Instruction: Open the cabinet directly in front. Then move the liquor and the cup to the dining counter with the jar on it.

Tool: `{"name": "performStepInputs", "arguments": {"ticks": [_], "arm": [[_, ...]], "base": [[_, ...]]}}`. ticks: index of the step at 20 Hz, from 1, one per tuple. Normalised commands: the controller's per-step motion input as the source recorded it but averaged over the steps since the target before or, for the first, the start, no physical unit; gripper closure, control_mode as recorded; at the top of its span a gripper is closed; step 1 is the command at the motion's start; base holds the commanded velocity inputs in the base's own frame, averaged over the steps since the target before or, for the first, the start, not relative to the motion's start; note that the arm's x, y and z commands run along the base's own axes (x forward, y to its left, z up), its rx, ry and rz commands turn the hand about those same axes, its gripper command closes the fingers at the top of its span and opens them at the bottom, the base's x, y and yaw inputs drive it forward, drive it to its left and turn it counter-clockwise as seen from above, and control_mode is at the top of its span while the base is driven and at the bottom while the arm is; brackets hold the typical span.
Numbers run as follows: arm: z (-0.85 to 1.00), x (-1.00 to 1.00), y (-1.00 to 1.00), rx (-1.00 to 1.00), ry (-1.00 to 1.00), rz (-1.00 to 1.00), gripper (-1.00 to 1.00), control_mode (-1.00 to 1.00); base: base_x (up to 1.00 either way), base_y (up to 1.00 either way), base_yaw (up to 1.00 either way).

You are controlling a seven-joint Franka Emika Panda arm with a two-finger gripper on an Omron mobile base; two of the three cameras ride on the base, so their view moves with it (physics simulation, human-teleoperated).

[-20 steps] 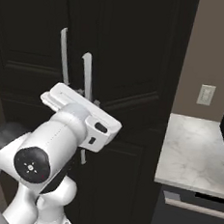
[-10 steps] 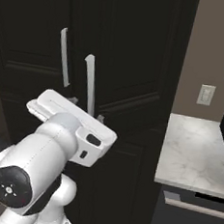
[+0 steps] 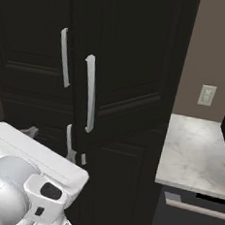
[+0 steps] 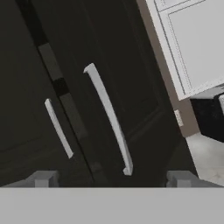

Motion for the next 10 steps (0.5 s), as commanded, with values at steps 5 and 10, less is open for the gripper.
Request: {"name": "performStepInputs", "arguments": {"ticks": [5,10], "arm": [[-0.38,-0.10,1.00,-0.29,-0.01,-0.01,-1.00,-1.00],[-0.17,0.25,1.00,-0.28,-0.01,-0.13,-1.00,-1.00]], "base": [[0.00,0.00,0.00],[0.00,0.00,0.00]]}}
